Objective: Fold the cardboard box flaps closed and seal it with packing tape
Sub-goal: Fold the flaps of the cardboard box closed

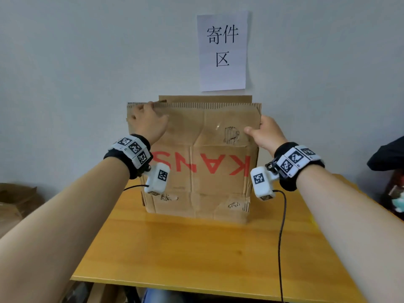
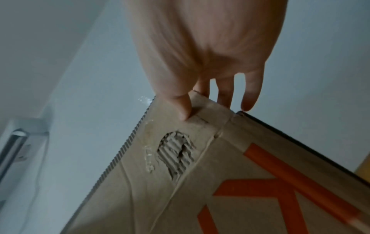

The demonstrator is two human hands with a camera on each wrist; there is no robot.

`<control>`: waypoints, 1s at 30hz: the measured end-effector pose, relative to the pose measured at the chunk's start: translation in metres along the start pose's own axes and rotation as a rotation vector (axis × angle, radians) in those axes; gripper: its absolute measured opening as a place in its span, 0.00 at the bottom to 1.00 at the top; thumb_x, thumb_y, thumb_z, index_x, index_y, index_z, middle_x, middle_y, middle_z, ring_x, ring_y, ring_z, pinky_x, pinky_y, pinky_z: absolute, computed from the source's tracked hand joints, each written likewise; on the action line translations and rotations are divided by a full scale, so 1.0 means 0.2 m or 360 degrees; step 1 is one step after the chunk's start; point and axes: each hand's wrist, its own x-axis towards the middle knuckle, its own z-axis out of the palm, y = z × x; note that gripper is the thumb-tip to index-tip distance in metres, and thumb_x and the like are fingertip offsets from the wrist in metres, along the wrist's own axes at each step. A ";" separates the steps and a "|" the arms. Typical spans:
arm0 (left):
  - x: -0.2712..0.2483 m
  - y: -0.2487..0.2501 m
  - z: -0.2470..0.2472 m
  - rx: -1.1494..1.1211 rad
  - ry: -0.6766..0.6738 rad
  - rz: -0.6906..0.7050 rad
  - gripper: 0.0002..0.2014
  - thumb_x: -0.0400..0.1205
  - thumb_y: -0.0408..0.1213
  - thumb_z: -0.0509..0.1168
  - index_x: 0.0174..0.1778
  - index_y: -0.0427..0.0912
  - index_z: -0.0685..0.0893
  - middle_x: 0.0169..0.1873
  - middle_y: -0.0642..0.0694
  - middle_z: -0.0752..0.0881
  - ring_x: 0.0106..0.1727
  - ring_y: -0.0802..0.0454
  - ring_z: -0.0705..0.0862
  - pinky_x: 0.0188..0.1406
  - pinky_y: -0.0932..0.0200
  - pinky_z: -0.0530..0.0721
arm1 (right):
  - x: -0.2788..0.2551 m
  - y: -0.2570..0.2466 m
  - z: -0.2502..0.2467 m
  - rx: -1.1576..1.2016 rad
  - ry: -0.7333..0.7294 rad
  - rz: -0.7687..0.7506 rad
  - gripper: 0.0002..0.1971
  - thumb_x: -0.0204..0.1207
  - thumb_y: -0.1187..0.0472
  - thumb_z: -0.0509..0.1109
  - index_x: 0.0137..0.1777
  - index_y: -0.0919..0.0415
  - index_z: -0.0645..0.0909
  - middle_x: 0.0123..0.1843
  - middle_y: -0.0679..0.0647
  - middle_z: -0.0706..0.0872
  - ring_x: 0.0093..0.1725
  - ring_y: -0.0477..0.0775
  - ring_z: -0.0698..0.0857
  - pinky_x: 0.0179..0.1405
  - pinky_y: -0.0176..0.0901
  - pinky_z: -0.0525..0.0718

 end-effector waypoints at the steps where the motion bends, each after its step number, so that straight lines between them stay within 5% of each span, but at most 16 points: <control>1: 0.02 -0.02 0.02 -0.0056 0.0038 -0.0044 0.33 0.81 0.46 0.61 0.83 0.43 0.62 0.81 0.38 0.56 0.79 0.32 0.56 0.80 0.40 0.62 | 0.04 0.04 -0.02 0.0000 0.0071 0.0063 0.17 0.81 0.59 0.71 0.69 0.57 0.80 0.62 0.52 0.88 0.60 0.56 0.87 0.63 0.53 0.85; 5: 0.09 -0.06 0.12 -0.0407 0.0118 -0.0036 0.36 0.82 0.48 0.64 0.85 0.45 0.57 0.80 0.41 0.59 0.77 0.34 0.66 0.75 0.39 0.72 | 0.18 0.15 -0.08 -0.0128 0.0396 0.0342 0.25 0.78 0.67 0.71 0.73 0.55 0.69 0.73 0.59 0.74 0.67 0.63 0.79 0.60 0.50 0.80; 9: 0.11 -0.01 0.19 -0.0520 0.0132 -0.0076 0.32 0.84 0.50 0.62 0.82 0.46 0.60 0.71 0.42 0.78 0.68 0.40 0.80 0.63 0.51 0.79 | 0.26 0.17 -0.04 0.0044 0.0438 0.0359 0.35 0.77 0.68 0.69 0.78 0.51 0.56 0.72 0.57 0.59 0.48 0.54 0.79 0.51 0.51 0.87; 12: 0.10 0.02 0.24 -0.0389 0.0104 -0.0035 0.22 0.87 0.50 0.58 0.74 0.43 0.72 0.66 0.44 0.82 0.66 0.41 0.80 0.61 0.50 0.76 | 0.28 0.14 0.03 0.0089 0.0444 0.0358 0.42 0.72 0.59 0.71 0.82 0.42 0.52 0.72 0.55 0.57 0.65 0.62 0.75 0.61 0.60 0.86; 14: 0.09 0.04 0.28 -0.0382 0.0059 0.0032 0.15 0.87 0.51 0.57 0.58 0.43 0.79 0.53 0.47 0.84 0.57 0.43 0.82 0.52 0.51 0.77 | 0.30 0.14 0.07 0.0048 0.0422 0.0350 0.45 0.71 0.57 0.72 0.84 0.42 0.52 0.76 0.55 0.55 0.74 0.62 0.66 0.65 0.60 0.84; 19: 0.02 0.10 0.37 -0.0284 0.0058 0.0202 0.17 0.87 0.51 0.56 0.40 0.43 0.73 0.35 0.51 0.78 0.39 0.47 0.77 0.37 0.52 0.70 | 0.29 0.12 0.15 0.0018 0.0239 0.0252 0.42 0.73 0.61 0.71 0.85 0.45 0.54 0.79 0.55 0.52 0.80 0.62 0.55 0.66 0.51 0.71; 22: -0.01 0.13 0.37 -0.0292 -0.0006 0.0254 0.19 0.86 0.54 0.57 0.41 0.41 0.77 0.35 0.51 0.82 0.41 0.46 0.80 0.39 0.52 0.76 | 0.27 0.08 0.16 -0.0017 0.0149 0.0231 0.42 0.74 0.60 0.70 0.85 0.45 0.53 0.80 0.54 0.53 0.80 0.64 0.56 0.61 0.50 0.68; 25: -0.04 0.17 0.36 -0.0419 -0.0168 0.0280 0.17 0.84 0.57 0.58 0.47 0.50 0.86 0.42 0.56 0.88 0.49 0.48 0.87 0.53 0.47 0.86 | 0.23 0.01 0.15 -0.0126 0.0057 0.0208 0.42 0.78 0.59 0.68 0.87 0.47 0.48 0.81 0.55 0.52 0.80 0.65 0.57 0.59 0.49 0.65; 30: -0.11 0.23 0.34 -0.0480 -0.0291 0.0377 0.19 0.84 0.59 0.57 0.38 0.51 0.85 0.40 0.53 0.89 0.46 0.48 0.89 0.51 0.41 0.89 | 0.14 -0.08 0.13 -0.0116 -0.0085 0.0182 0.48 0.76 0.54 0.72 0.88 0.44 0.43 0.83 0.55 0.49 0.83 0.66 0.57 0.75 0.62 0.67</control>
